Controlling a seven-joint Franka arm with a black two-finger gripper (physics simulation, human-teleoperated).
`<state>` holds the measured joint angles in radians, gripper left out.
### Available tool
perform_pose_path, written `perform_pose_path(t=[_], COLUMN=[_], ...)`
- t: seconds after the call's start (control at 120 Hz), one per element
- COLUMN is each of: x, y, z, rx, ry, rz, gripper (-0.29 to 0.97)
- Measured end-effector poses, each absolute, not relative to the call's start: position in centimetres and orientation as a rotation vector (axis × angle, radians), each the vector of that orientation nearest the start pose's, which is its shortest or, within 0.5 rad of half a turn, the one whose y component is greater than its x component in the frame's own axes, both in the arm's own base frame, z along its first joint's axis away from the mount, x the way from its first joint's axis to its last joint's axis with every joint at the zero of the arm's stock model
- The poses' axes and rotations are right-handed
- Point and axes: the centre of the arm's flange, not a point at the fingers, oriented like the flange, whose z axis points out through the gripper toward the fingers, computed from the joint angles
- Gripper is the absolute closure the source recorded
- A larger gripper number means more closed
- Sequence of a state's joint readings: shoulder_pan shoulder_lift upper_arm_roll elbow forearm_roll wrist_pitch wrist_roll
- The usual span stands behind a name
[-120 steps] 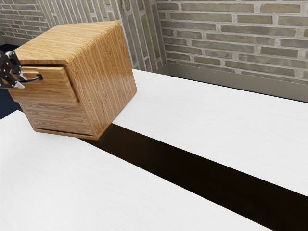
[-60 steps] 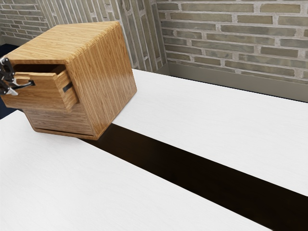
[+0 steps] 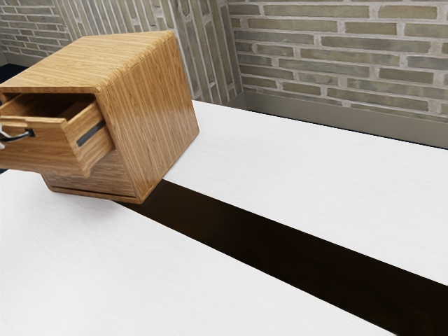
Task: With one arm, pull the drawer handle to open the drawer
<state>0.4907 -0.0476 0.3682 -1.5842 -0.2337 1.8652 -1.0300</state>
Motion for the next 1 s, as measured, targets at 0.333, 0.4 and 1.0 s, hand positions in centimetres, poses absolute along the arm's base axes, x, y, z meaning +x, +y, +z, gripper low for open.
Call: perform_pose_path(t=[0.333,0.4,1.0], x=[35.5,35.1,22.4], y=[42.4,42.4,41.5], z=[67.1,67.0,77.8], rx=[1.651,1.657,1.598], ry=[2.346,2.349,2.294], rz=[0.298,0.279,0.427], gripper=[0.65,0.65,0.28])
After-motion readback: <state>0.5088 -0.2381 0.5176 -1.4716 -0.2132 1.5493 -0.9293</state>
